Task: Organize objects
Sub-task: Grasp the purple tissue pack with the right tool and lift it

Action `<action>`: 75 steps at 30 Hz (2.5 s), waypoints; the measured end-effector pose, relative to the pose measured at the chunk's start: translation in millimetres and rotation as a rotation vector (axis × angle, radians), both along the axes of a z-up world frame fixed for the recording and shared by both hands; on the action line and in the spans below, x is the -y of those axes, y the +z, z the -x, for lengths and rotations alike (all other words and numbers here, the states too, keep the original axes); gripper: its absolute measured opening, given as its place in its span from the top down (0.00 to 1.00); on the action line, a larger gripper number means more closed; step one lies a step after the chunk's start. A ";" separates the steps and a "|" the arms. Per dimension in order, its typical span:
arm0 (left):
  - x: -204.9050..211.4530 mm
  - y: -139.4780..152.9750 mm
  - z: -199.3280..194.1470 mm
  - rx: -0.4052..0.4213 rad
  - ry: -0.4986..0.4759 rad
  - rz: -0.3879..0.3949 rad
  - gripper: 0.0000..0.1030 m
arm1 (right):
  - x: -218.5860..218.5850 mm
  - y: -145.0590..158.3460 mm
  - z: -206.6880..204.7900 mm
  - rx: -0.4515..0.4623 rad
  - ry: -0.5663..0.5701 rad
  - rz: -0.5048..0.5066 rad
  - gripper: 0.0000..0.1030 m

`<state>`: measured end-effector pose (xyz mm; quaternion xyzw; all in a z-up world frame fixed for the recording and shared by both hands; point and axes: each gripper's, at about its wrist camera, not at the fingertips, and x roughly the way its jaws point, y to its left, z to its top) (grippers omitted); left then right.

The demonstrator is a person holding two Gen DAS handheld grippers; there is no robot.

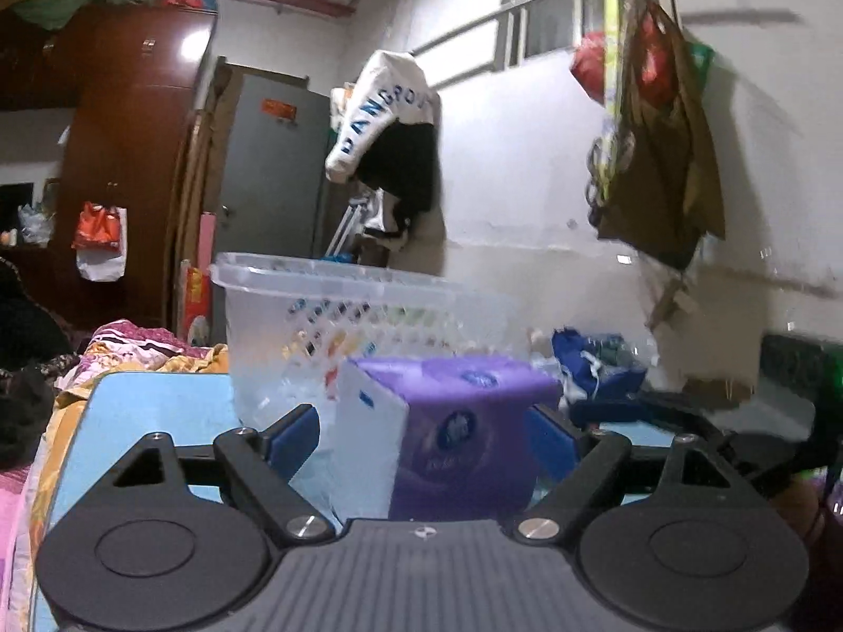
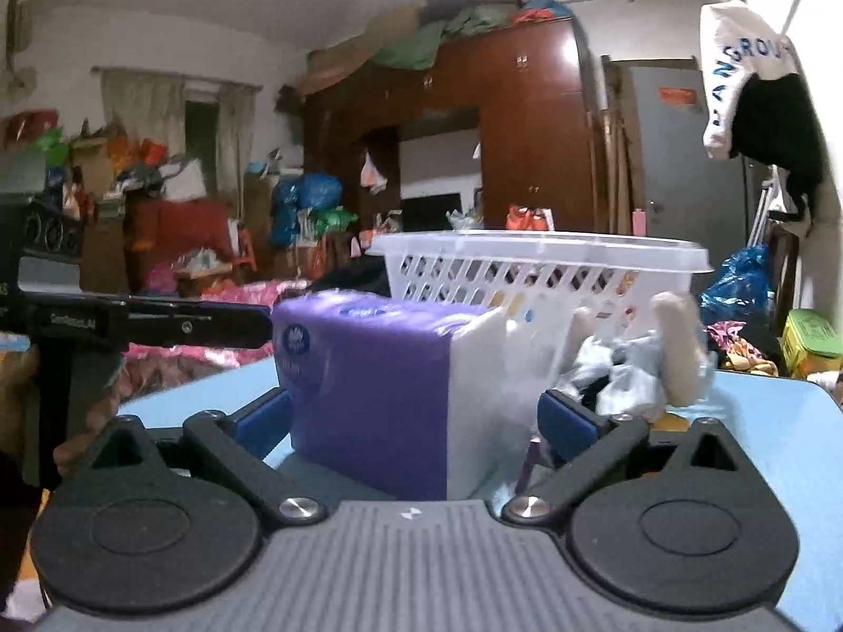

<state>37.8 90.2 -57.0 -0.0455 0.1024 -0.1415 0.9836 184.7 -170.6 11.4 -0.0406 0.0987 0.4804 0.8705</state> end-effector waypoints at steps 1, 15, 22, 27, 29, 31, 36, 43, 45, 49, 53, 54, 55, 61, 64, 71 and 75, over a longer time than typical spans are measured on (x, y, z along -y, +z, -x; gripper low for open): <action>2.2 -1.9 -1.2 -0.001 0.002 -0.017 0.15 | -3.3 -0.3 -1.9 0.001 -0.001 0.009 0.06; 7.5 -13.5 -15.3 -0.041 -0.013 0.022 0.28 | -3.8 -11.1 10.8 0.026 0.003 0.086 0.33; 6.9 -16.9 -9.8 -0.007 -0.002 -0.036 0.42 | 2.6 -9.6 8.7 0.018 -0.002 0.078 0.44; 19.7 -18.0 -5.5 0.028 0.020 -0.155 0.43 | 0.8 -6.5 10.0 0.032 -0.009 0.092 0.46; 23.3 -18.7 -4.7 0.035 0.030 -0.184 0.43 | 0.6 -6.2 10.0 0.035 -0.012 0.091 0.47; 24.7 -18.5 -4.1 0.040 0.036 -0.190 0.43 | -1.7 -4.9 10.3 0.041 -0.015 0.095 0.48; 26.5 -17.0 3.0 0.054 0.042 -0.198 0.44 | -0.6 -3.4 15.6 0.060 -0.017 0.102 0.51; 32.0 -4.5 20.3 0.102 0.054 -0.222 0.44 | 2.6 7.6 25.7 0.093 -0.010 0.071 0.51; 35.7 0.3 24.6 0.118 0.057 -0.231 0.44 | 4.5 12.1 28.2 0.102 -0.013 0.061 0.51; 40.7 6.1 31.7 0.147 0.061 -0.242 0.44 | 6.2 17.3 30.0 0.114 -0.014 0.045 0.51; 46.7 12.1 34.6 0.172 0.062 -0.250 0.44 | 10.0 21.5 28.8 0.120 -0.015 0.032 0.51; 49.6 14.5 34.9 0.180 0.063 -0.254 0.44 | 11.2 23.0 28.1 0.118 -0.014 0.025 0.51; 51.8 16.2 35.7 0.187 0.065 -0.259 0.44 | 12.6 25.0 26.6 0.115 -0.011 0.019 0.51; 62.6 37.8 27.8 0.212 0.066 -0.276 0.44 | 15.6 38.5 18.8 0.114 -0.020 0.022 0.51; 61.7 68.0 10.3 0.214 0.047 -0.254 0.44 | 15.2 66.5 5.7 0.128 -0.029 0.038 0.51; 54.5 131.5 -51.5 0.193 0.074 -0.216 0.44 | -13.2 130.2 -41.0 0.161 -0.086 0.095 0.51; 48.5 136.5 -89.0 0.154 0.107 -0.217 0.44 | -31.0 129.9 -78.9 0.105 -0.087 0.104 0.51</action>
